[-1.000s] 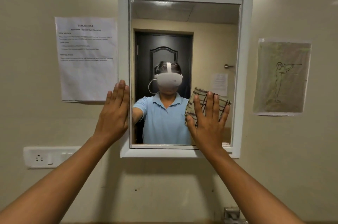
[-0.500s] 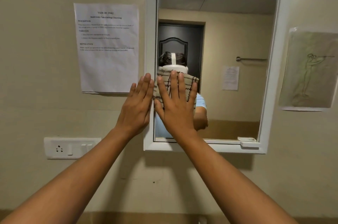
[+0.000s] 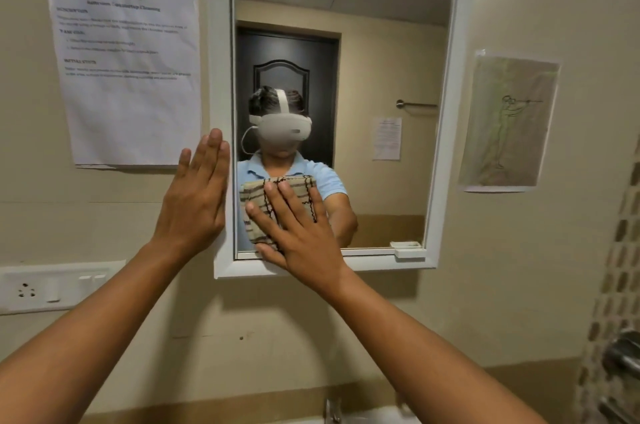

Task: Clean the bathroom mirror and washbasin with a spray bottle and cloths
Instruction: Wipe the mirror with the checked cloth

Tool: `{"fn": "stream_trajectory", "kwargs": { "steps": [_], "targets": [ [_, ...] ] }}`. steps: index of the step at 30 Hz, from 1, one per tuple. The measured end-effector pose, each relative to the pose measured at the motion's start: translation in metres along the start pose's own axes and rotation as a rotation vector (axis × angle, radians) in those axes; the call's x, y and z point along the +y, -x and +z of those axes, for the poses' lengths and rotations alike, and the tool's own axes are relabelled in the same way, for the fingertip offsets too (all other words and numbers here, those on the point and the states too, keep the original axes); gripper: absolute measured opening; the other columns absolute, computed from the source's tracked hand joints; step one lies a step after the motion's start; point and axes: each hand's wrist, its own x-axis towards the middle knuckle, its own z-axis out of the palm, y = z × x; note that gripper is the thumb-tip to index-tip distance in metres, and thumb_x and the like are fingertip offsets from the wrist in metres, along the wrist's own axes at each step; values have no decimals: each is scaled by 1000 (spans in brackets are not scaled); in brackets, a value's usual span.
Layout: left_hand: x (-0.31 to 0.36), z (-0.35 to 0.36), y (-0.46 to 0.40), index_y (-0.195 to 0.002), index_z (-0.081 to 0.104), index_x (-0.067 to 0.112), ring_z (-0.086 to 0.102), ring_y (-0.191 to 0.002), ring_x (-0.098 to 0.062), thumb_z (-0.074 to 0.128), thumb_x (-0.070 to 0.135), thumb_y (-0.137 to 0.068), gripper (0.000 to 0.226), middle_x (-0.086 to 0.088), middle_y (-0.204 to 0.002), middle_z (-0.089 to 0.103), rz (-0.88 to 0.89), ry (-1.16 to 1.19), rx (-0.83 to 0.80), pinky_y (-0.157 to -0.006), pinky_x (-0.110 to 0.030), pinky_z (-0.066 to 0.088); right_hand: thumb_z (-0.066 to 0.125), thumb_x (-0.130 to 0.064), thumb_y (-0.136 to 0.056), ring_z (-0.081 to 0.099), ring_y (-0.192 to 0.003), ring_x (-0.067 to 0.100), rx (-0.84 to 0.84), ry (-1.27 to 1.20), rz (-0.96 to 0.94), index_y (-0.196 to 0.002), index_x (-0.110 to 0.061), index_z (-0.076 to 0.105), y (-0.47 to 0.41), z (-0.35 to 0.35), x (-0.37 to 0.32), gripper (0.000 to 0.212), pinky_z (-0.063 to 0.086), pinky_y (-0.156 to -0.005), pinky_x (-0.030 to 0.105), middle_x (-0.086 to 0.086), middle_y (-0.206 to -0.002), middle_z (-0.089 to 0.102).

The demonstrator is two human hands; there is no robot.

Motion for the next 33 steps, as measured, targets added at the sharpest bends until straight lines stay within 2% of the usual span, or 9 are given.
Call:
{"fn": "stream_trajectory", "kwargs": {
  "steps": [3,8,14,17,20,28,33],
  "targets": [
    [2,2,0,-154,6,2,2,-152,-29,34,13,-94,67,-18,-163,1,-24,-9,-2,-122,-51,11,38,-57,-100,9,-153,28,-5,28,32,-156,-29,23,12,-5,30,65,12,-119,59,10,-165,15],
    [12,4,3,-154,6,1,2,-151,-31,19,26,-96,64,-19,-163,2,-77,5,6,-123,-50,8,34,-61,-99,6,-153,30,-63,91,173,-158,-28,13,39,-14,93,71,-1,-120,58,13,-165,9],
    [22,9,16,-153,7,-1,2,-151,-32,22,23,-93,66,-20,-162,1,-120,13,-1,-122,-52,10,33,-59,-100,-4,-153,30,-69,42,412,-158,-28,3,72,-21,132,72,2,-120,61,12,-166,-1],
    [23,8,22,-153,6,-1,1,-151,-32,24,21,-93,67,-20,-162,0,-116,6,-20,-122,-52,10,28,-57,-101,-2,-153,32,-69,7,511,-159,-23,8,82,-19,120,70,1,-119,63,15,-166,-1],
    [23,7,26,-153,5,-1,-1,-151,-31,28,19,-91,70,-20,-162,-1,-118,-3,-57,-122,-52,10,21,-56,-102,-4,-153,35,-91,-24,563,-159,-21,5,81,-17,95,69,-1,-119,64,17,-165,-2],
    [22,9,29,-154,3,3,0,-152,-30,21,23,-97,63,-18,-163,-1,-110,17,-54,-122,-50,11,27,-54,-102,-8,-152,34,-68,-30,446,-159,-23,-1,59,-8,55,71,6,-118,65,17,-164,-9],
    [20,9,29,-153,8,0,1,-152,-30,20,21,-97,61,-19,-162,2,-86,45,-42,-122,-49,10,33,-56,-100,1,-153,35,-69,-53,345,-159,-23,11,24,0,-11,71,8,-118,65,17,-165,4]
  ]
}}
